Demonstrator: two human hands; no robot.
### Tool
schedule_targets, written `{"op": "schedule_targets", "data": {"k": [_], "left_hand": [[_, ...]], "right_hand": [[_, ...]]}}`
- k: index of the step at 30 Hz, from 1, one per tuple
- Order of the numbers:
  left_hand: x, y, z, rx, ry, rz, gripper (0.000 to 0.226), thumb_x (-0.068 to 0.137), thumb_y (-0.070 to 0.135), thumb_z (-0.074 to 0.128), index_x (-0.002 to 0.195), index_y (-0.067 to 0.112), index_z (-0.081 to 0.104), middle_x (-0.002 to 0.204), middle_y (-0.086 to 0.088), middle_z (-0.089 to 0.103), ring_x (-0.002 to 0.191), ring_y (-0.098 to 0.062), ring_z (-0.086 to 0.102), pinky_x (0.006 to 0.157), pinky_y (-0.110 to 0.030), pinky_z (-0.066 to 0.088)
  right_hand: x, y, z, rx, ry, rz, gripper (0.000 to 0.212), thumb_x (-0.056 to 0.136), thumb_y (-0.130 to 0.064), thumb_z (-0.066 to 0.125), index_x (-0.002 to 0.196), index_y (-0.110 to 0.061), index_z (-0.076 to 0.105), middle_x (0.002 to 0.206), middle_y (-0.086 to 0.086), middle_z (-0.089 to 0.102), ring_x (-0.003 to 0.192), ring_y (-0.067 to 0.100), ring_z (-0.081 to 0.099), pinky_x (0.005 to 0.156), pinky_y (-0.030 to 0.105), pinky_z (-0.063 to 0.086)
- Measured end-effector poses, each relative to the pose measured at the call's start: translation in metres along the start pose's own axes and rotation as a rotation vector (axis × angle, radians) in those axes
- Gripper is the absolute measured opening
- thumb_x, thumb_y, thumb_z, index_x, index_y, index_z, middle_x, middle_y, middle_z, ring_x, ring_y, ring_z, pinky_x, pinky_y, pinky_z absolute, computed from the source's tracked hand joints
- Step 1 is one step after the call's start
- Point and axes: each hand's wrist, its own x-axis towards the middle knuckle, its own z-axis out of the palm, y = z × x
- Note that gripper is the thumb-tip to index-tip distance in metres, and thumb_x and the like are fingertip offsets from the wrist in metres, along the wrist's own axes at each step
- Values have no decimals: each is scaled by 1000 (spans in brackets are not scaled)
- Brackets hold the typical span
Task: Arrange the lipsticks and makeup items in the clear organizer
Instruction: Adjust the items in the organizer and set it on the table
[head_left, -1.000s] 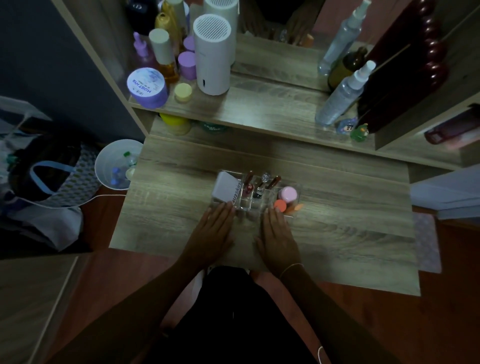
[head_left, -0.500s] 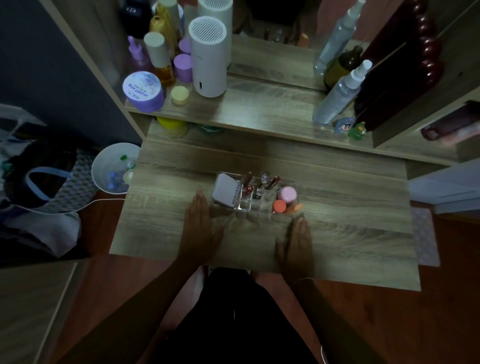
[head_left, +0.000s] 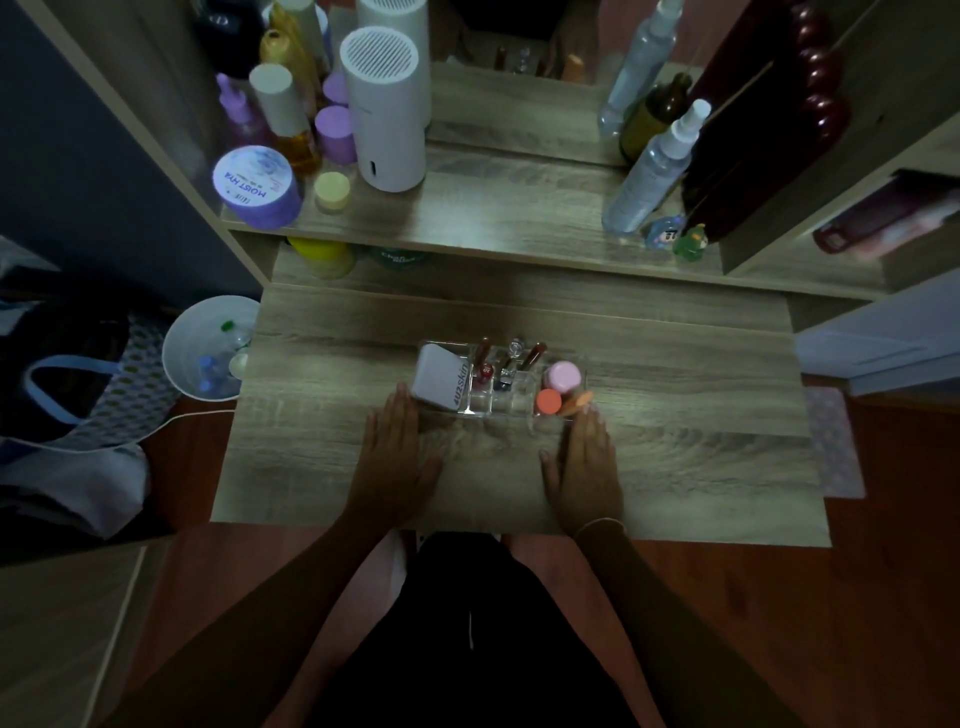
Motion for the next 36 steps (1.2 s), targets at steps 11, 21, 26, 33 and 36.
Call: {"op": "schedule_targets", "data": {"k": [11,21,26,33,36], "left_hand": [[3,4,-10,15,-39,71,81,93,54,7,139,-11,25,146,-34,29,136,-43,28,110,-57,18],[18,27,-9,-38,-114,139,76,89,45,29,140,-11,24,147,-33,27,138,-42,25,113,-51,16],[26,51,-5,-70,-118,147,85,90,58,19,140,-11,23,147,-32,26,139,-41,23,114,-52,20],[40,84,8,-79,-117,102,83,87,54,27,143,-6,17,150,-28,23,142,-35,18,116,-51,17],[45,97,13,-82,-123,114,80,88,51,30,143,-6,18,150,-28,25,141,-36,20,115,-52,19]], "right_hand": [[-3,9,-1,-92,-7,47,71,96,-42,39,147,-4,9,156,17,16,145,31,10,118,47,14],[3,36,-12,-60,24,112,68,97,-44,35,148,-6,10,157,16,16,145,30,9,119,46,13],[8,60,-23,-49,14,115,67,97,-43,36,148,-7,11,157,15,18,145,30,10,118,48,14],[18,101,-33,-63,-17,90,68,96,-45,34,148,-8,10,157,15,17,145,32,11,117,50,16],[21,117,-38,-48,-4,89,68,96,-45,35,147,-8,11,156,15,19,144,32,13,117,51,18]]}}
